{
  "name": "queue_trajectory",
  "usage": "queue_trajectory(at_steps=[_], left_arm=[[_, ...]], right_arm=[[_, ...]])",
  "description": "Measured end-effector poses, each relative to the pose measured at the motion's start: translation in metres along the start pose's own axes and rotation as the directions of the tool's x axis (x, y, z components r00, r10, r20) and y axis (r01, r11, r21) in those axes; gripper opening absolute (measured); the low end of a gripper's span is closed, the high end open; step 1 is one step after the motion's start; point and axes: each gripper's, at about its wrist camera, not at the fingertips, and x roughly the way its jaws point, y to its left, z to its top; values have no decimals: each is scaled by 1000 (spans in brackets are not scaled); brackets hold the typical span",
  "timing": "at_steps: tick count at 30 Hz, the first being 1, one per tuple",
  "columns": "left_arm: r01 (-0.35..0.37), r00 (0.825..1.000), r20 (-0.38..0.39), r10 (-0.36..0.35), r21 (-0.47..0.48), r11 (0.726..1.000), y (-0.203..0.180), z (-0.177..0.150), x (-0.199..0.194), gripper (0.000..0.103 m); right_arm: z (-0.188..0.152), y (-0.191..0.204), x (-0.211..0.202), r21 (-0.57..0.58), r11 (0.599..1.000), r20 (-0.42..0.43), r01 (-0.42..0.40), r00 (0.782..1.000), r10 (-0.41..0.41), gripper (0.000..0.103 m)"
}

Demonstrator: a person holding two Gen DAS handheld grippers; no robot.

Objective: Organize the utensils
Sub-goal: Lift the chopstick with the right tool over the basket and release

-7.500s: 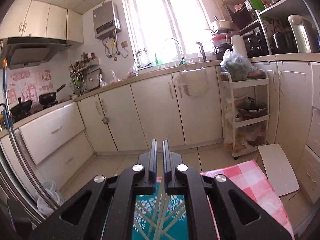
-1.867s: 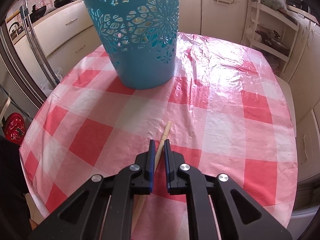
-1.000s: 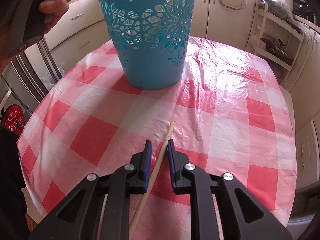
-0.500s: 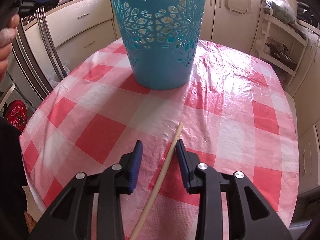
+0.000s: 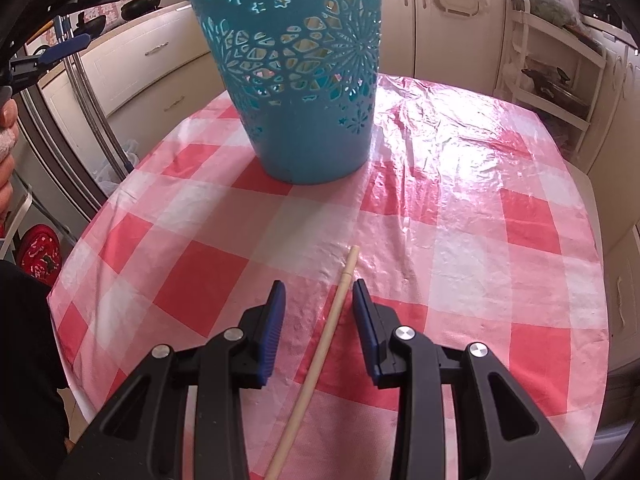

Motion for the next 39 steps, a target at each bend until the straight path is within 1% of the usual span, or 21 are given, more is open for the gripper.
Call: queue_trajectory(at_steps=[4, 7, 10, 11, 13, 14, 16, 18, 19, 21, 23, 25, 28, 30, 31, 33, 34, 35, 37, 39], left_arm=[[-12, 1000, -10, 12, 4, 1000, -2, 0, 4, 85], [-23, 1000, -17, 23, 6, 1000, -2, -1, 6, 85], [-34, 999, -24, 35, 10, 999, -2, -3, 9, 87], [-39, 999, -29, 39, 14, 999, -2, -4, 11, 88], [-50, 998, -45, 51, 20, 999, -2, -6, 15, 88], [-53, 997, -52, 54, 21, 998, -3, -6, 17, 88], [-56, 996, -68, 57, 14, 998, -1, -7, 20, 88], [-56, 995, -77, 56, 1, 998, 2, -7, 22, 88], [-57, 995, -83, 56, -8, 998, 4, -8, 23, 88], [-56, 994, -93, 53, -23, 998, 7, -8, 24, 88], [-55, 994, -101, 51, -35, 998, 9, -8, 26, 88], [-54, 993, -108, 49, -45, 998, 11, -8, 28, 88], [-57, 992, -114, 50, -53, 997, 12, -9, 29, 88], [-58, 992, -118, 51, -58, 997, 12, -9, 30, 88], [-58, 991, -121, 50, -59, 997, 12, -9, 31, 88], [-58, 991, -125, 50, -57, 997, 12, -10, 32, 88], [-57, 991, -127, 50, -56, 997, 12, -10, 33, 88], [-57, 990, -129, 50, -57, 997, 13, -10, 33, 88], [-53, 990, -136, 44, -67, 996, 14, -10, 33, 88], [-45, 990, -140, 34, -77, 996, 15, -10, 34, 88]], right_arm=[[0, 0, 1, -1, 1000, 1, 12, 1000, -12, 31], [0, -1, 1, -7, 1000, -1, 30, 1000, -30, 25], [-1, 4, 1, -49, 996, 3, 78, 997, -78, 16], [-1, 6, 1, -68, 994, 4, 82, 997, -82, 8], [-3, 14, 0, -126, 985, 14, 119, 993, -118, 6], [-2, 15, 0, -127, 986, 9, 107, 994, -107, 6], [1, 5, -4, -54, 998, -1, 25, 1000, -25, 6], [6, -6, -16, 16, 999, 23, -49, 999, 49, 6], [11, -13, -27, 60, 992, 55, -107, 993, 104, 6], [20, -23, -46, 114, 973, 122, -201, 975, 187, 6], [30, -31, -67, 154, 945, 196, -288, 946, 257, 6], [44, -34, -90, 162, 920, 274, -355, 912, 304, 6], [78, -30, -119, 139, 904, 380, -405, 864, 329, 6], [105, -23, -130, 116, 902, 448, -415, 833, 326, 6], [122, -19, -135, 105, 907, 489, -409, 815, 311, 6], [150, -11, -138, 94, 918, 548, -384, 790, 275, 6], [165, -7, -137, 91, 924, 581, -371, 774, 254, 6], [177, -6, -134, 96, 931, 601, -353, 766, 229, 6], [200, -3, -119, 129, 944, 633, -303, 758, 157, 6], [212, 0, -101, 156, 959, 646, -238, 759, 83, 6]])
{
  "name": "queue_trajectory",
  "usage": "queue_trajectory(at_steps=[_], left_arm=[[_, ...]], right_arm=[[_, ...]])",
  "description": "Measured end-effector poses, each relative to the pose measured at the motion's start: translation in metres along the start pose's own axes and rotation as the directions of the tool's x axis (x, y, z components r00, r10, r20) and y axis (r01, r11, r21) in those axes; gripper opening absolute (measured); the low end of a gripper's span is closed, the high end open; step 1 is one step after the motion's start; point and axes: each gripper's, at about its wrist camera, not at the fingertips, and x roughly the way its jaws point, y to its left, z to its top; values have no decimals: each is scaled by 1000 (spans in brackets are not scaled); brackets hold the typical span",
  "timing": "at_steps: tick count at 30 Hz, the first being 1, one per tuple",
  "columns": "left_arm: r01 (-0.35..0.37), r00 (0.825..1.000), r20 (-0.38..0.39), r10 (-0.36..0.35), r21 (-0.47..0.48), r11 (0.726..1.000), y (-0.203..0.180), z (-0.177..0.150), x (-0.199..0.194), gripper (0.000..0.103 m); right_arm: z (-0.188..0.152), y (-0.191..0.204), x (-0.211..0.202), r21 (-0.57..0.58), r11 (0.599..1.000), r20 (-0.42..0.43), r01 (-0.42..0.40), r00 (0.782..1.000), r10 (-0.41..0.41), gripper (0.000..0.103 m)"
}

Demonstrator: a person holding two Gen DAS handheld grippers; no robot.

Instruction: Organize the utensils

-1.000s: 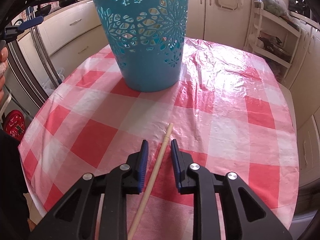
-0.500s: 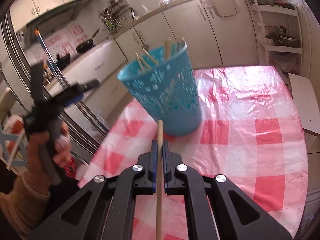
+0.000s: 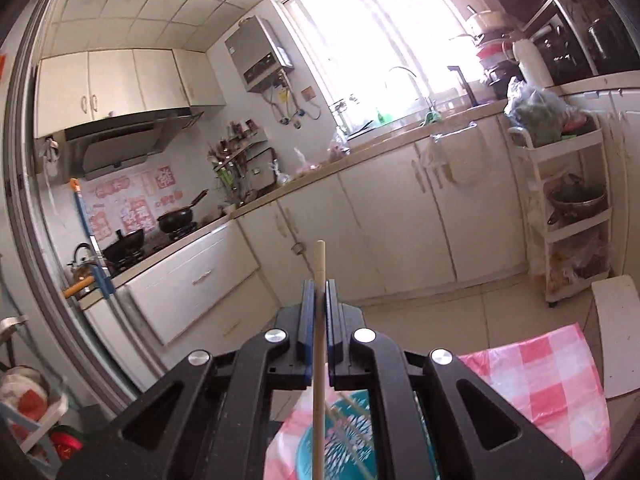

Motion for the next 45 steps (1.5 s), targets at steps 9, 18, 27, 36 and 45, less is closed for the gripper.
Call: queue_trajectory(at_steps=[9, 18, 27, 36, 45], left_arm=[[7, 1000, 9, -7, -9, 1000, 3, 2, -6, 93], [-13, 1000, -7, 13, 42, 999, -7, -3, -19, 95], [-72, 997, -23, 77, 167, 983, -38, -31, -118, 95], [-61, 998, 14, 59, 183, 981, -37, -51, -232, 95], [-112, 993, 47, 107, 114, 987, -10, -63, -288, 95]], right_arm=[[-48, -20, 24, -70, 988, -90, 140, 985, -146, 6], [-65, -15, -46, -110, 990, -184, 89, 977, -109, 49], [-65, 6, -175, -85, 962, -260, 260, 926, -273, 96], [-65, 52, -257, -113, 954, -234, 278, 925, -298, 96], [-83, 93, -307, -137, 963, -175, 232, 951, -254, 96]])
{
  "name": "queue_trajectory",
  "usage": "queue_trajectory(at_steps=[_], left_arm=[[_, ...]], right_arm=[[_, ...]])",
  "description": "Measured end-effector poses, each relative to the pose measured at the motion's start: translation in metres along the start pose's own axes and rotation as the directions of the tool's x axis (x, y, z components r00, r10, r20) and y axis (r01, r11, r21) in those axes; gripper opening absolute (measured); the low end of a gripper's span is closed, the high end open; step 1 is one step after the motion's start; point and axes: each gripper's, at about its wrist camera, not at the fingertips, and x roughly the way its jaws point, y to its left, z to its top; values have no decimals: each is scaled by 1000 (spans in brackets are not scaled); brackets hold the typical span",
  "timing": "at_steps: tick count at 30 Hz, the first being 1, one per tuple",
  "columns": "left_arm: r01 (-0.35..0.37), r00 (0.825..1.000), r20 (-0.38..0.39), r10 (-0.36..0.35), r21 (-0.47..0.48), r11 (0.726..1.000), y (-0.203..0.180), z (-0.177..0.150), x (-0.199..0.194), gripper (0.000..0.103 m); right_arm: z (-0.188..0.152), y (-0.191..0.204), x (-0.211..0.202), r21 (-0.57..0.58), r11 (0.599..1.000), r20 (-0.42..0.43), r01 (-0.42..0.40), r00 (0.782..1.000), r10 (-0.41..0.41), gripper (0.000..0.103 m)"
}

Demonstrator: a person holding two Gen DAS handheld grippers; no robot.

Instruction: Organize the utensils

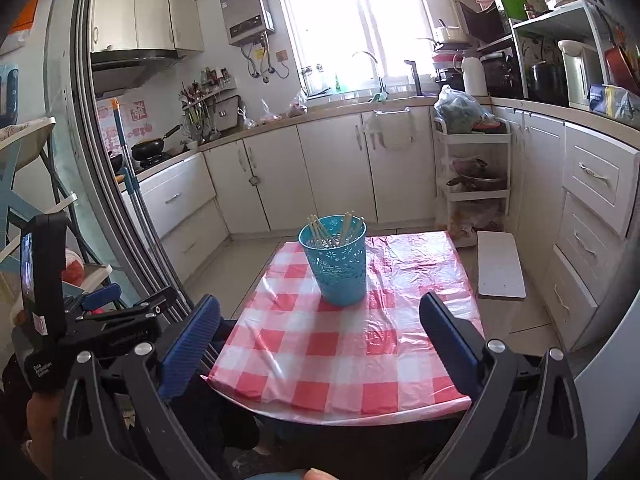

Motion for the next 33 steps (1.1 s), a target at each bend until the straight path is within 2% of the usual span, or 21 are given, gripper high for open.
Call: queue_trajectory(at_steps=[7, 23, 33], left_arm=[[-17, 999, 31, 18, -48, 999, 11, -4, -22, 95], [-15, 998, 65, 12, 36, 999, -20, -11, -46, 95], [-11, 997, 75, 8, 40, 999, -22, -10, -53, 95]], right_arm=[[-7, -1, -17, 29, 1000, 20, 9, 1000, -10, 96], [-10, -1, -36, 22, 1000, 50, 9, 999, -10, 96], [-8, 1, -40, 11, 1000, 58, 6, 998, -7, 96]])
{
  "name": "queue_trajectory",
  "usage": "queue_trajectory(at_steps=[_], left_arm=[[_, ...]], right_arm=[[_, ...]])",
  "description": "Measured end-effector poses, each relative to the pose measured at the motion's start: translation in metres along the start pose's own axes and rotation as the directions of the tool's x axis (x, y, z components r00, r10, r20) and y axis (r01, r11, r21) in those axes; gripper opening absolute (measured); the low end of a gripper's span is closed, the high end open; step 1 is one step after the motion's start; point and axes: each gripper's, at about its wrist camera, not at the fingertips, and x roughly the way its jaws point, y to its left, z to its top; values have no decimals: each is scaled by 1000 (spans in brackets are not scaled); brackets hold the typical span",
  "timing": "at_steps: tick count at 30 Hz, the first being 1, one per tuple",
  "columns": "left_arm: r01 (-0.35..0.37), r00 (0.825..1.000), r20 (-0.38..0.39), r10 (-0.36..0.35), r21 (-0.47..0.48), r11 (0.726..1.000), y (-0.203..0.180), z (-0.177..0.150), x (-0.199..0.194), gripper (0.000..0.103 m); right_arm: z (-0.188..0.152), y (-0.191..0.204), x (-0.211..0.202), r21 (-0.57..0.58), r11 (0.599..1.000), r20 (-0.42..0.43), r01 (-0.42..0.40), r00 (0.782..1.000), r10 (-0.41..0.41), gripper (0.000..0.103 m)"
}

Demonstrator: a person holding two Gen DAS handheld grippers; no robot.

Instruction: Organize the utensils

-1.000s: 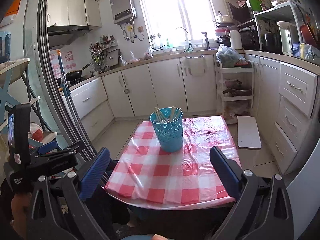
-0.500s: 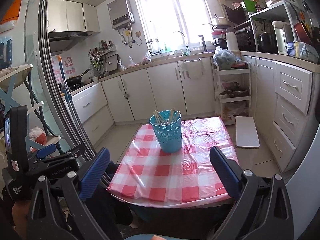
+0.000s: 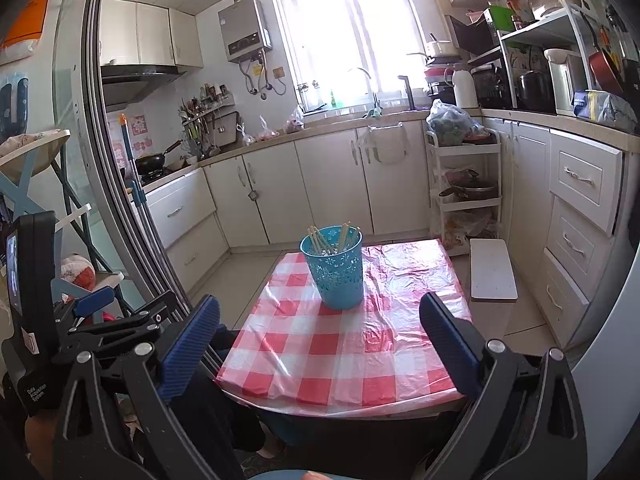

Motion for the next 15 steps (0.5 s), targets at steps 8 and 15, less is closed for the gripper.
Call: queue_trajectory(at_steps=[8, 15], left_arm=[[-1, 1000, 1, 1, -3, 1000, 1, 1, -1, 95], [-8, 1000, 9, 8, -5, 1000, 2, 2, -4, 95]], right_arm=[[0, 2, -1, -5, 1000, 1, -2, 1000, 2, 96], [0, 3, 0, -10, 1000, 2, -3, 1000, 3, 96]])
